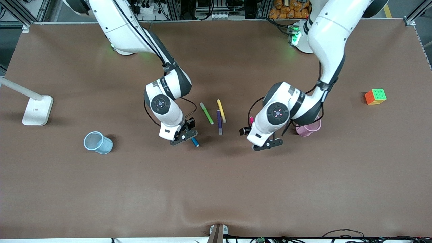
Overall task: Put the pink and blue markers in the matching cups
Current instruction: 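Grasp the blue marker with the right gripper while the left gripper grasps the pink marker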
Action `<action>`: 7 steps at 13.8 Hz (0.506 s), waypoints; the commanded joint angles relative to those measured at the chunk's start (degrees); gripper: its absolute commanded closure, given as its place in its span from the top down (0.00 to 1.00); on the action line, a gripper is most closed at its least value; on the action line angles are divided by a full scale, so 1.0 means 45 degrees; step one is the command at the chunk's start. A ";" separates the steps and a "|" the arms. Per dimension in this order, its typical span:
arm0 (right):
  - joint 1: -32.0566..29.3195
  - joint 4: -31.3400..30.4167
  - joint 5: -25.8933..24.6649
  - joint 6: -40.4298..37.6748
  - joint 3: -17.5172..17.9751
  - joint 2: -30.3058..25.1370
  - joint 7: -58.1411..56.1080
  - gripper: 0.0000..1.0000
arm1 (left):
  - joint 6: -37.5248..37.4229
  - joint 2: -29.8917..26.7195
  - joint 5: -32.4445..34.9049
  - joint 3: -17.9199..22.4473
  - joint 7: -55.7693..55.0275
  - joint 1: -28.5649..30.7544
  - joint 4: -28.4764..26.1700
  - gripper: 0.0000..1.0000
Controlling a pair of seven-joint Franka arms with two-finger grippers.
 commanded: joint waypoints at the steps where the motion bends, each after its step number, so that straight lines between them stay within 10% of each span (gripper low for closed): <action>1: 0.0270 -0.0070 -0.0122 0.0194 -0.0210 0.0091 0.0103 0.00 | 0.0265 0.0410 0.0591 0.0120 -0.0445 -0.0137 0.0135 1.00; 7: -0.0725 0.1021 -0.0162 -0.3233 -0.0365 -0.0825 0.0161 0.00 | 0.0459 0.0898 0.0767 0.0120 -0.0446 -0.0117 0.0135 1.00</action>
